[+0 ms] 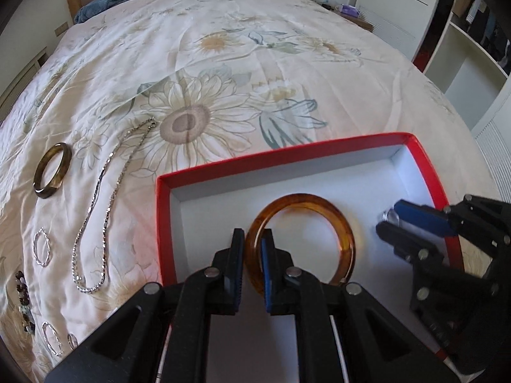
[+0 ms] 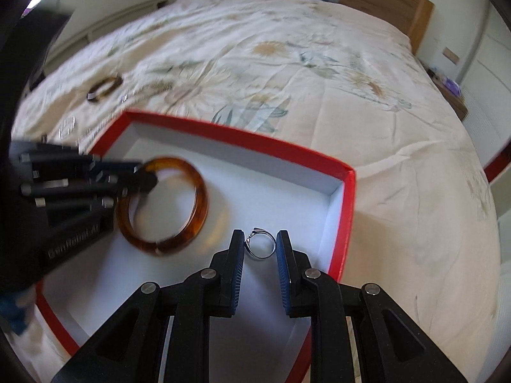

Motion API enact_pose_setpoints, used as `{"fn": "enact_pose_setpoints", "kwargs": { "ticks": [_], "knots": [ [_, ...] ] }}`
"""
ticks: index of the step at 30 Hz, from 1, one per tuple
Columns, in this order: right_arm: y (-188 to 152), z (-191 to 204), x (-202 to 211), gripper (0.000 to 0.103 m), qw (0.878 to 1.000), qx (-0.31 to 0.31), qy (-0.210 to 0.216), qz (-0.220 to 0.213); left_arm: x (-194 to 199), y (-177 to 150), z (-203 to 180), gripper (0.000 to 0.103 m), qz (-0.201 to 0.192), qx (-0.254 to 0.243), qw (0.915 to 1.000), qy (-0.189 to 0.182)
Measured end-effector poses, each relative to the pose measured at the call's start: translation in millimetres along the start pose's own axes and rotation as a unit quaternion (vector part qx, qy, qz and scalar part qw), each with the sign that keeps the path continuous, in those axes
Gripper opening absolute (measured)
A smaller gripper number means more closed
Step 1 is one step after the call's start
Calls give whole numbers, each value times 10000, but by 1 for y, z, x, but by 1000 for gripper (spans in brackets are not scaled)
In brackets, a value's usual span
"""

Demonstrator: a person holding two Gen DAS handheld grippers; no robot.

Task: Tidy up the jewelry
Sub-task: 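Carry the amber bangle and silver ring into the red box and release both, then lift both tools away from the box and move toward the silver chain bracelet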

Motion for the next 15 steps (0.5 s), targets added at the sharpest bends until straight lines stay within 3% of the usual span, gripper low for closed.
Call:
{"fn": "enact_pose_setpoints", "kwargs": {
  "ticks": [5,7,9,13,15],
  "knots": [
    [-4,-2,1,22,9999,146,-57,69,2,2,-1,14,-18,45,10000,-84],
    [-5,-3,4,27,9997,193,-117,98,7,4,-1,24,-80,55,9998,-152],
    [-8,-6,13,29,9997,134,-156,105,16,2,-3,26,-150,0,9998,-149],
    [-18,-13,48,30,9997,-153,-183,53,54,-6,-7,26,-385,41,9985,-397],
    [-26,-14,72,31,9993,-352,-158,-7,77,-14,-11,26,-583,-42,9977,-352]
  ]
}}
Point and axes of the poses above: each gripper's, at about its wrist camera, not at the fingertips, and x roughly against the way its jaws point, z to its left, y to its top, the point moved 6 cm from there along -x, roughly the way its jaws point, and after that the axes turned 14 degrees about -y, right-handed, at the moved point
